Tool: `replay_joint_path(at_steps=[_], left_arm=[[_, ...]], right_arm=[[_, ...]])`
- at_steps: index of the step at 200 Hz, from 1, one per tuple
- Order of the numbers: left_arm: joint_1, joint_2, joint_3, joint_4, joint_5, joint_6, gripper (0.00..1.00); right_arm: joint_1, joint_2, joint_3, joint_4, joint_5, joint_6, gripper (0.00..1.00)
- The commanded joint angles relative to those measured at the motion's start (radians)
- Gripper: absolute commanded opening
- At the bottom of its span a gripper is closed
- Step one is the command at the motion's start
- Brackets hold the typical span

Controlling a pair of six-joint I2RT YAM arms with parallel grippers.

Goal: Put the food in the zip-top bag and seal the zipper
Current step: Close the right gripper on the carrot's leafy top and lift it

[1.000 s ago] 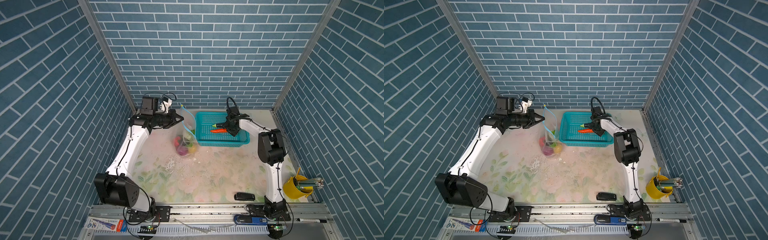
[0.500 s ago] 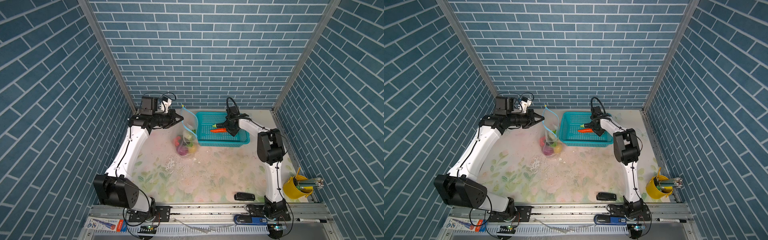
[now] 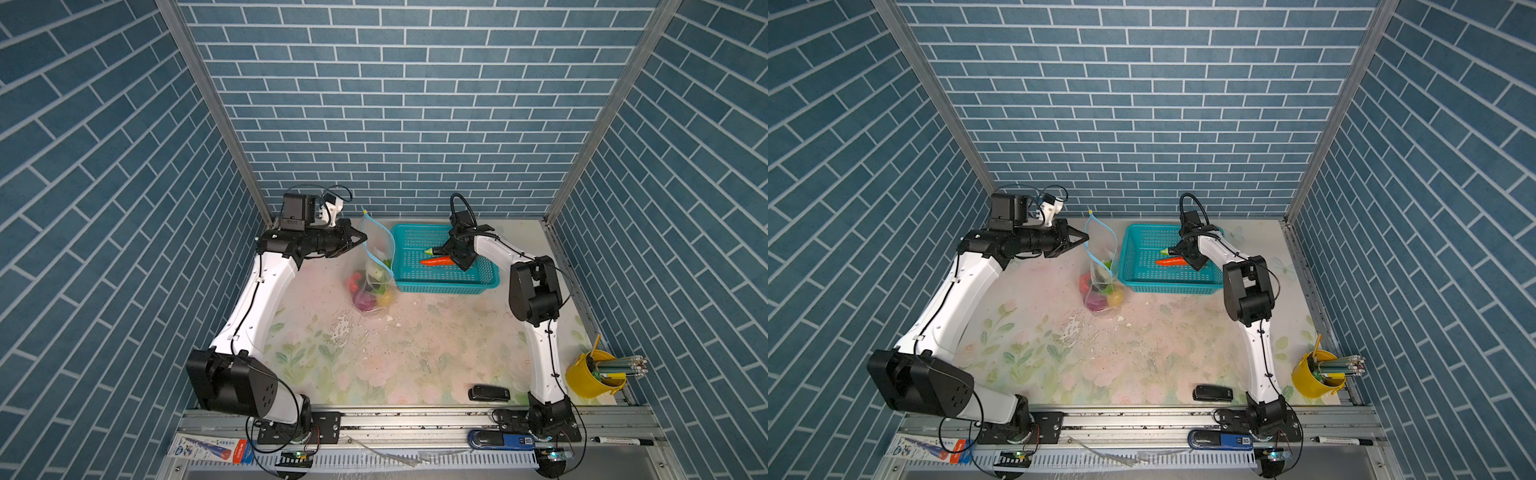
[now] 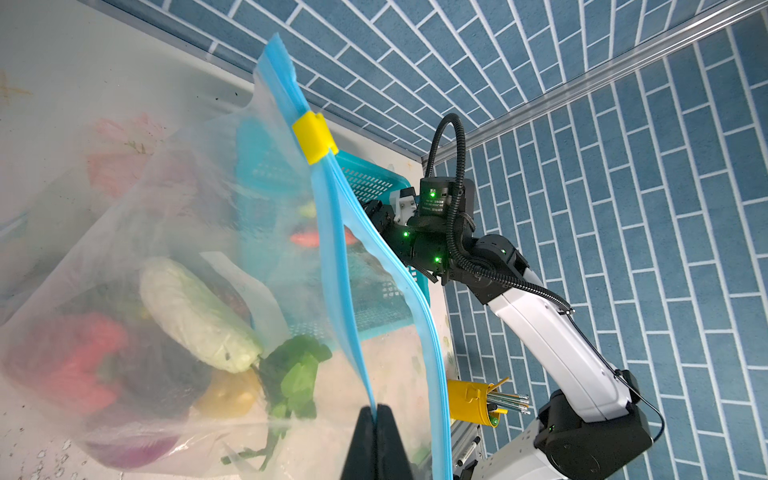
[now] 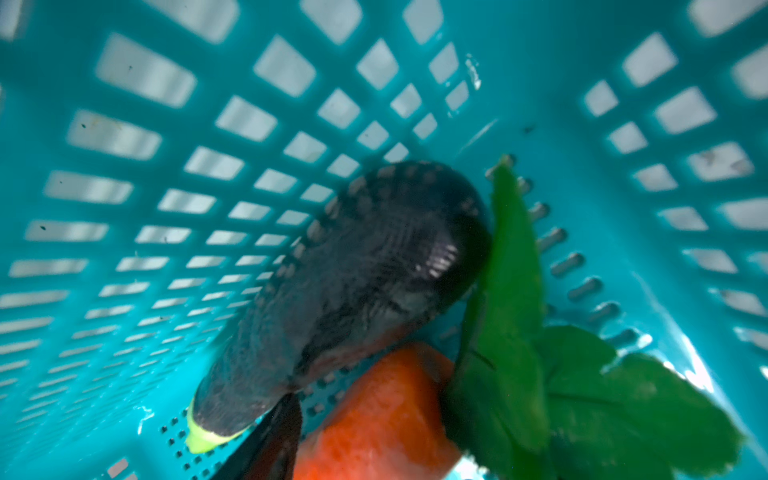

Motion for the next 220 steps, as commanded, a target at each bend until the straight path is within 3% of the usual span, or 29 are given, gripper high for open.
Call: replay_joint_path(at_steps=[1, 62, 171, 220], left_arm=[[0.010, -0.019, 0.001, -0.016, 0.002, 0.023, 0.00], [0.013, -0.014, 0.001, -0.013, 0.005, 0.022, 0.00], [0.013, -0.025, -0.011, -0.006, 0.002, 0.012, 0.00], [0.013, -0.022, -0.011, -0.007, -0.002, 0.009, 0.00]], right_arm=[[0.008, 0.025, 0.046, -0.049, -0.007, 0.018, 0.69], [0.014, -0.018, -0.015, 0.000, -0.026, 0.015, 0.52], [0.023, -0.113, -0.098, 0.069, -0.045, -0.044, 0.43], [0.036, -0.197, -0.120, 0.076, 0.009, -0.112, 0.43]])
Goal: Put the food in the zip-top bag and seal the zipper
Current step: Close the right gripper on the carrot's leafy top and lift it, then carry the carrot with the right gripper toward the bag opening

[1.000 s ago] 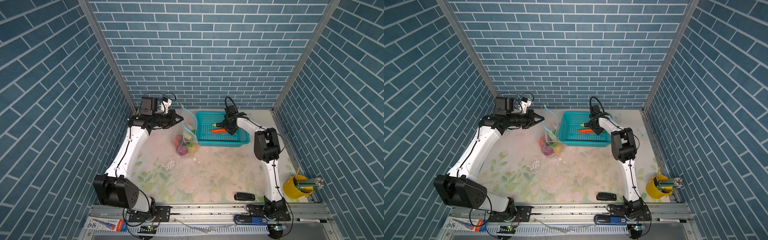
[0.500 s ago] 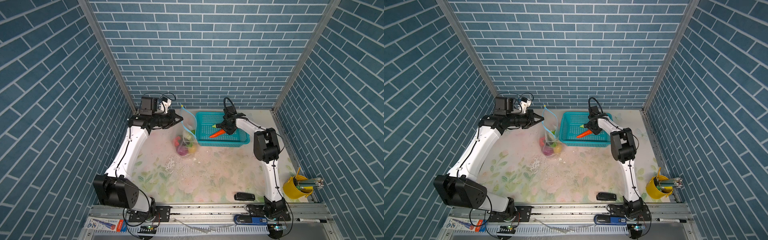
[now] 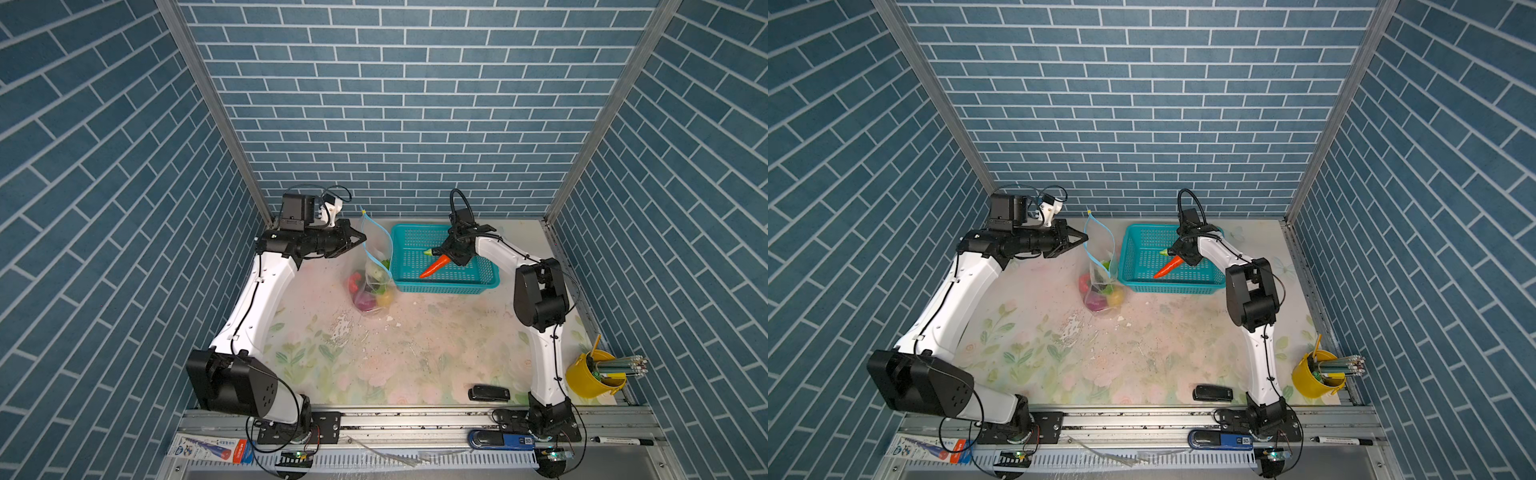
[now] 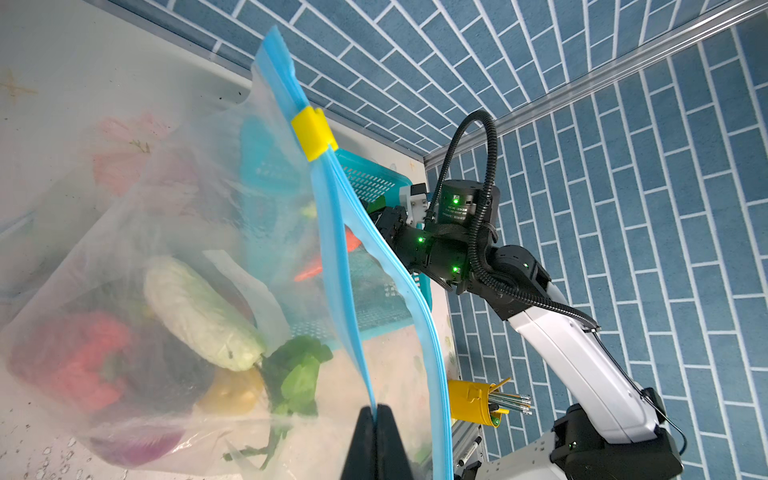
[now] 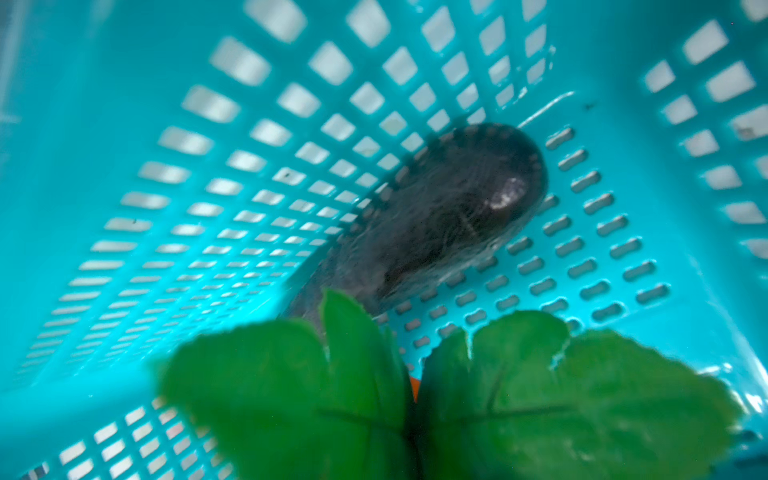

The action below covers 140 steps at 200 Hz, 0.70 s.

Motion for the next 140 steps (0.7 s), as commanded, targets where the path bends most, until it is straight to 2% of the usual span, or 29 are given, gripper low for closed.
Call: replay_joint_path(at_steps=[1, 63, 140], left_arm=[[0.008, -0.022, -0.010, -0.003, -0.002, 0.005, 0.00], [0.007, -0.016, -0.010, 0.005, -0.005, -0.004, 0.00], [0.006, -0.014, -0.011, 0.002, -0.007, -0.005, 0.00]], right_arm=[[0.008, -0.082, -0.031, 0.010, 0.042, -0.053, 0.43], [0.017, -0.143, -0.067, 0.047, 0.065, -0.113, 0.41], [0.025, -0.132, -0.053, 0.071, 0.037, -0.157, 0.37]])
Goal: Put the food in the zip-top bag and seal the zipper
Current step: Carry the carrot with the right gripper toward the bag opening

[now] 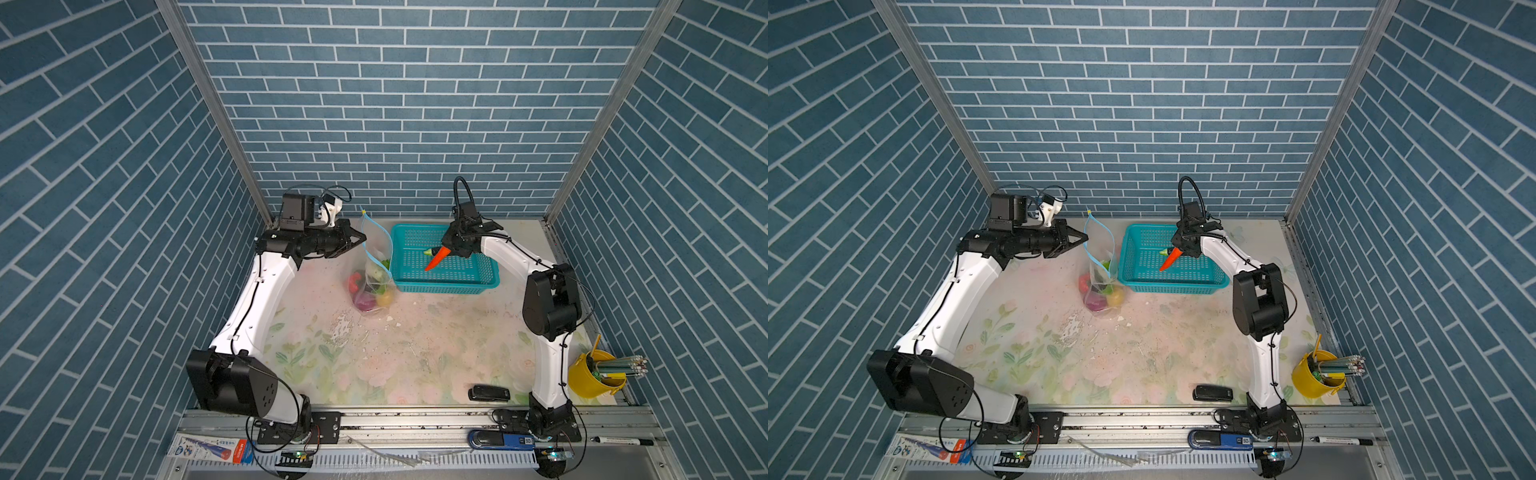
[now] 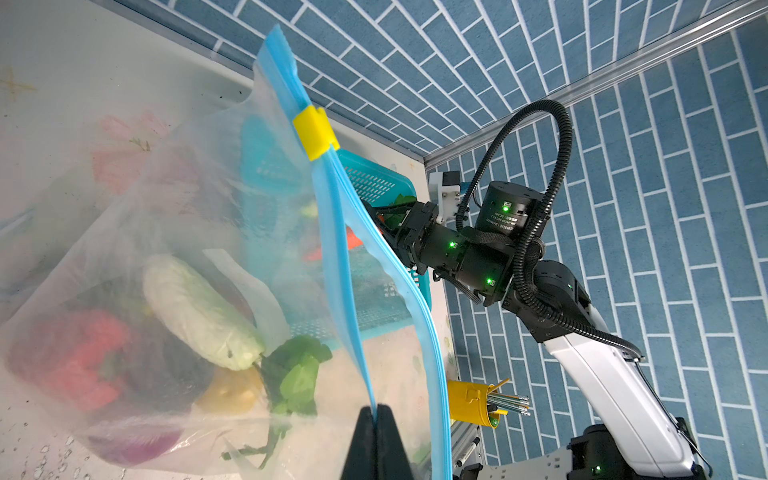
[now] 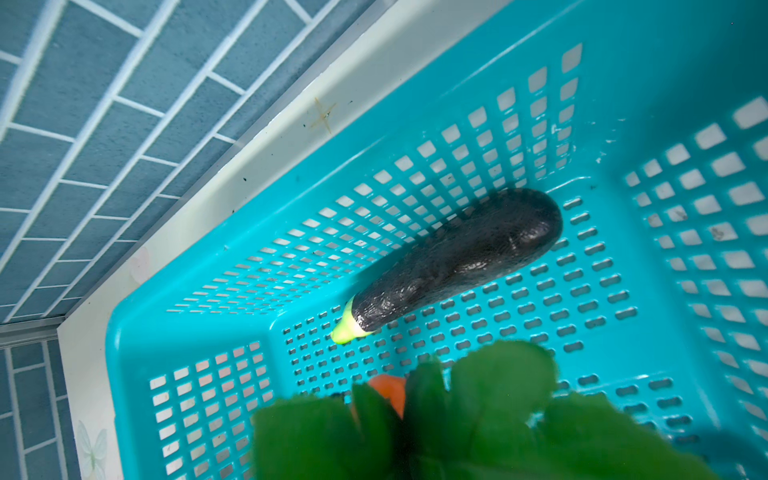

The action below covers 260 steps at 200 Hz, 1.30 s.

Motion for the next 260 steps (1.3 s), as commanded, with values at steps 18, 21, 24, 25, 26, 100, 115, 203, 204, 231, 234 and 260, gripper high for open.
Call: replay_joint_path(at_steps=[18, 21, 24, 25, 26, 100, 115, 203, 204, 231, 234, 260], left_arm=[[0.007, -0.010, -0.009, 0.001, -0.007, 0.002, 0.00], [0.006, -0.009, -0.009, 0.001, -0.007, 0.002, 0.00], [0.006, -0.009, -0.008, 0.001, -0.007, 0.002, 0.00], [0.006, -0.009, -0.008, 0.000, -0.007, 0.002, 0.00], [0.006, -0.009, -0.007, 0.000, -0.007, 0.002, 0.00], [0.007, 0.007, 0.021, -0.020, -0.007, 0.003, 0.00], [0.006, 0.011, 0.023, -0.015, -0.005, -0.004, 0.00], [0.005, 0.027, 0.046, 0.001, -0.008, -0.020, 0.00], [0.005, 0.027, 0.047, 0.001, -0.008, -0.020, 0.00], [0.001, 0.032, 0.064, 0.001, -0.011, -0.020, 0.00], [0.000, 0.032, 0.063, 0.001, -0.012, -0.020, 0.00], [-0.002, 0.033, 0.064, -0.001, -0.013, -0.019, 0.00]], right_arm=[[0.010, -0.045, -0.009, 0.012, 0.008, -0.070, 0.37], [0.011, -0.050, -0.010, 0.013, 0.011, -0.075, 0.37], [0.011, -0.057, -0.010, 0.010, 0.013, -0.080, 0.37], [0.012, -0.058, -0.010, 0.010, 0.015, -0.083, 0.37], [0.011, -0.059, -0.010, 0.010, 0.016, -0.086, 0.37], [0.059, -0.234, 0.044, -0.047, 0.149, -0.296, 0.36], [0.089, -0.253, 0.087, -0.066, 0.171, -0.345, 0.36], [0.289, -0.375, 0.191, 0.051, 0.212, -0.571, 0.35], [0.293, -0.375, 0.191, 0.054, 0.209, -0.574, 0.35], [0.362, -0.373, 0.238, 0.090, 0.193, -0.654, 0.35], [0.369, -0.374, 0.241, 0.095, 0.194, -0.661, 0.35], [0.420, -0.372, 0.272, 0.112, 0.178, -0.709, 0.35]])
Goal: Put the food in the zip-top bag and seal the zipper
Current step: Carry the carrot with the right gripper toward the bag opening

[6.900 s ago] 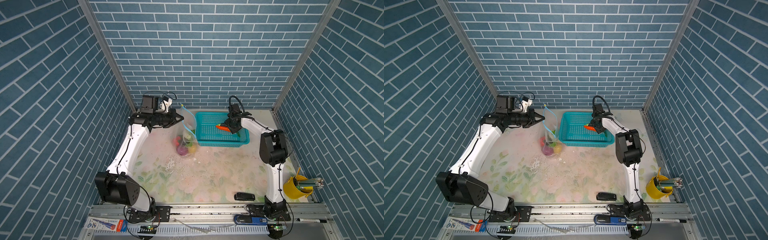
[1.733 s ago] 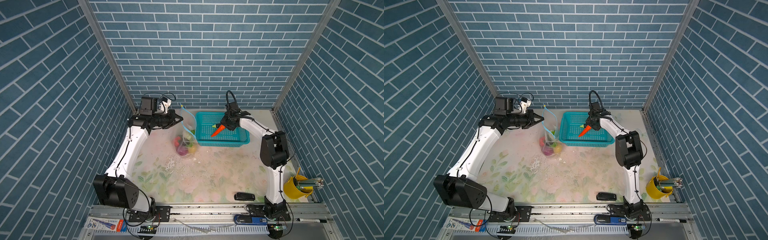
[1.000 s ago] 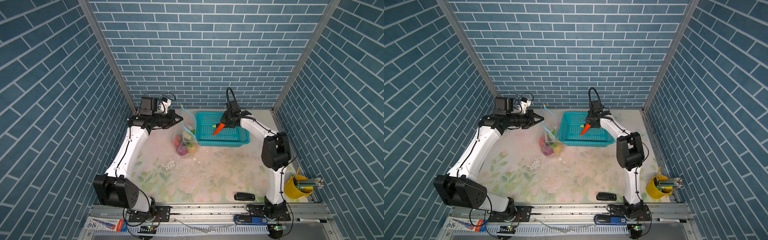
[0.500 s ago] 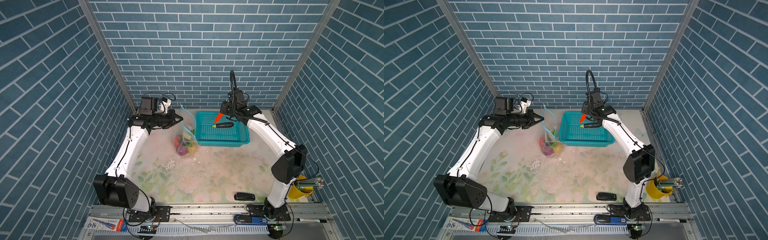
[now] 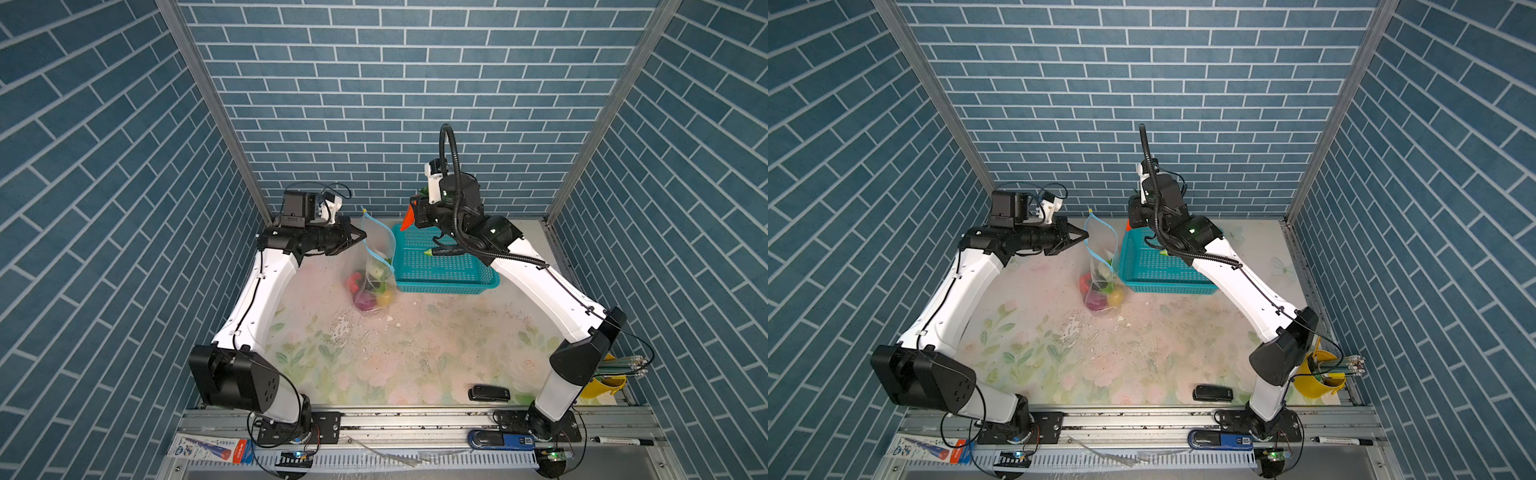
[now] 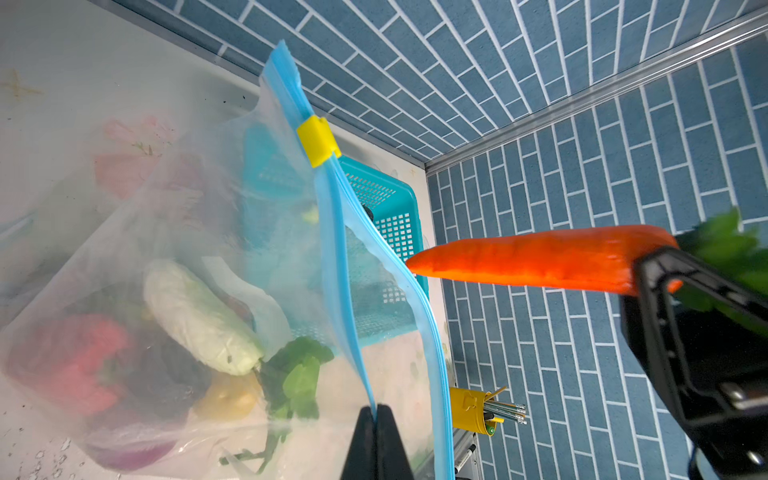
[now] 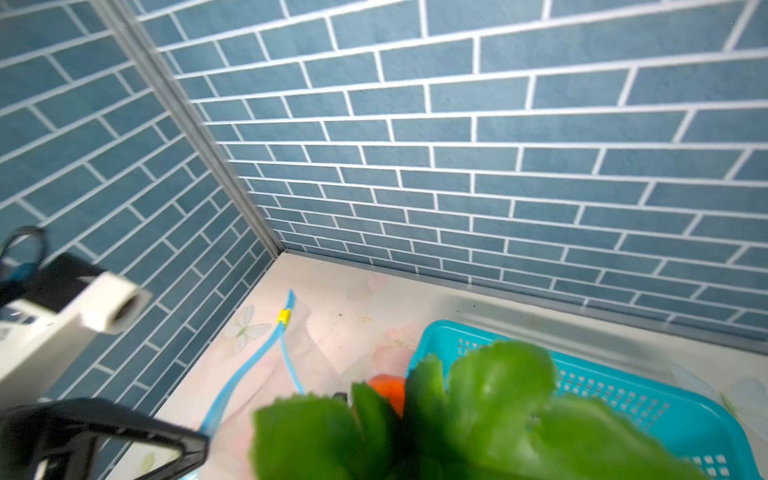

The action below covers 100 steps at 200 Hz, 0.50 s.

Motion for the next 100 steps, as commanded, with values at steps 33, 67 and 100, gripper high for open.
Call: replay_joint_path(at_steps=[33, 67, 100], left_arm=[[-0.001, 0.001, 0.029, -0.001, -0.003, 0.003, 0.00], [-0.001, 0.003, 0.031, -0.002, -0.002, 0.007, 0.00], [-0.001, -0.002, 0.021, 0.005, -0.002, 0.003, 0.00]], right_arm=[[0.079, -0.014, 0.097, 0.041, 0.006, -0.150, 0.35], [0.100, -0.035, 0.092, 0.065, 0.023, -0.181, 0.35], [0.115, -0.054, 0.080, 0.078, -0.002, -0.187, 0.35]])
